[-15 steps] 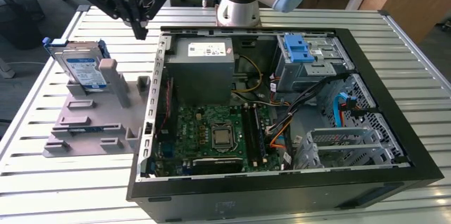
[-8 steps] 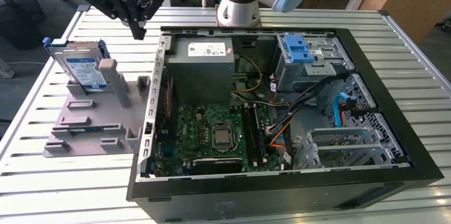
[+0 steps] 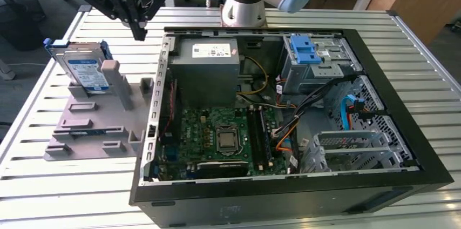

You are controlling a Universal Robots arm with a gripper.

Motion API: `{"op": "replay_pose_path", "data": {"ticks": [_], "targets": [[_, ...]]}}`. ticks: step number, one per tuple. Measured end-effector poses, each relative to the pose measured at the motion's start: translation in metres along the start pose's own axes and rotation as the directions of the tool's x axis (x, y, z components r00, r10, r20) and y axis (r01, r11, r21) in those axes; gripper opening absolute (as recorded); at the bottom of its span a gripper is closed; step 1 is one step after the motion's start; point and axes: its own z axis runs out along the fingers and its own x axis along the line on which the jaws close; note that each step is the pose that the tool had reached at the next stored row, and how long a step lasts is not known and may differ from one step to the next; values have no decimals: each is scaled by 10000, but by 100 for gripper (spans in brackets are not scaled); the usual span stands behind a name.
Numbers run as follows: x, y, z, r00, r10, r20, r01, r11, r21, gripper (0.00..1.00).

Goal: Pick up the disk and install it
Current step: 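Reach for the disk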

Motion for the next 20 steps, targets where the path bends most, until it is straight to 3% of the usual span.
{"op": "replay_pose_path", "data": {"ticks": [20], "targets": [[102,-8,-3,10000,0,-1,0,10000,1,11]]}}
